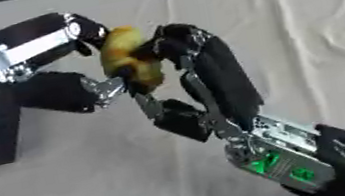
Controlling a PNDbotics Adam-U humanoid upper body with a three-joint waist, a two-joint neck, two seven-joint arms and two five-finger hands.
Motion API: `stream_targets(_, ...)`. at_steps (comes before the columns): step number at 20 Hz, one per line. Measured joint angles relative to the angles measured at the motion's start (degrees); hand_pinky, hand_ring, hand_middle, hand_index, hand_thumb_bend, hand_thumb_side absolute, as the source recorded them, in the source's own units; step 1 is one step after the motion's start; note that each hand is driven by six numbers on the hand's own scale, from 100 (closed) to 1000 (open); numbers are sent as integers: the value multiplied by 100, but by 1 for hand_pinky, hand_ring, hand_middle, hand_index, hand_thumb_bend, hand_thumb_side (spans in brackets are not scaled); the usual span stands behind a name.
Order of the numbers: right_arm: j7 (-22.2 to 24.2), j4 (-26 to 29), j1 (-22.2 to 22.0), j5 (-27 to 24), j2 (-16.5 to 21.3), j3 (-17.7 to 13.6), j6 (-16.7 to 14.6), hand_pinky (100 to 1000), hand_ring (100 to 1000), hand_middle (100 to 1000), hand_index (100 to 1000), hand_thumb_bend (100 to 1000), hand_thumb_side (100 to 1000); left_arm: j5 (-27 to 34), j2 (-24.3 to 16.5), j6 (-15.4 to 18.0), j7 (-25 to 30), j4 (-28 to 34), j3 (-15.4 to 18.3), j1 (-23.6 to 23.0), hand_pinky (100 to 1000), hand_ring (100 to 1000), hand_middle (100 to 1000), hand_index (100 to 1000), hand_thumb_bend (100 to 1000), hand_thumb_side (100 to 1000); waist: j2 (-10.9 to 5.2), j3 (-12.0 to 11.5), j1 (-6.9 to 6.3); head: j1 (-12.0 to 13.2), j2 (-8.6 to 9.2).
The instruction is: Pick up the objects with one hand, pass them to the other hand, and then place them into the box on the other side of the table.
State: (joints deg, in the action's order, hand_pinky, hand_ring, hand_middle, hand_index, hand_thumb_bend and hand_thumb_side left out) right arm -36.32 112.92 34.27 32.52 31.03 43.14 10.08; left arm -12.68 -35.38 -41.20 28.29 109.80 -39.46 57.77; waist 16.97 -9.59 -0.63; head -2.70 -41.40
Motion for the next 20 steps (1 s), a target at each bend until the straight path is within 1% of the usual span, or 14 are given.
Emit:
stream_targets(3,2,-26,-3,5,5,1,-2,312,512,344,514,100,100,120,39,-110,-110,-70,-28,12,778,672,491,585,100,165,1,0,0,0,0)
stream_targets(8,12,-47,-7,24,17,1,20,347,544,388,556,100,100,330,86,-305,-305,-163,-65,15,729,576,400,471,100,219,3,0,1,1,0)
stream_targets(10,41,-49,-8,48,43,1,60,366,566,422,593,178,100,413,106,-392,-392,-198,-94,15,715,554,367,428,100,233,3,0,1,1,0)
stream_targets(11,62,-50,-8,60,48,1,82,376,578,440,612,238,100,460,109,-435,-435,-219,-104,15,711,547,356,410,100,238,3,0,1,2,0)
stream_targets(14,133,-50,-9,138,50,2,135,408,610,488,665,357,100,586,110,-565,-565,-326,-137,13,707,532,331,374,100,244,3,0,3,3,0)
stream_targets(16,199,2,-1,220,47,4,158,449,657,546,725,436,100,631,99,-660,-660,-511,-180,-31,705,529,325,359,100,243,3,0,5,4,0)
stream_targets(18,319,36,-1,310,47,5,212,476,704,596,775,471,100,683,99,-733,-732,-607,-207,-40,704,527,322,353,100,241,3,0,12,8,0)
stream_targets(20,465,46,-1,395,47,5,284,498,746,640,813,486,100,736,99,-786,-786,-667,-235,-40,702,525,316,346,100,241,3,0,13,11,0)
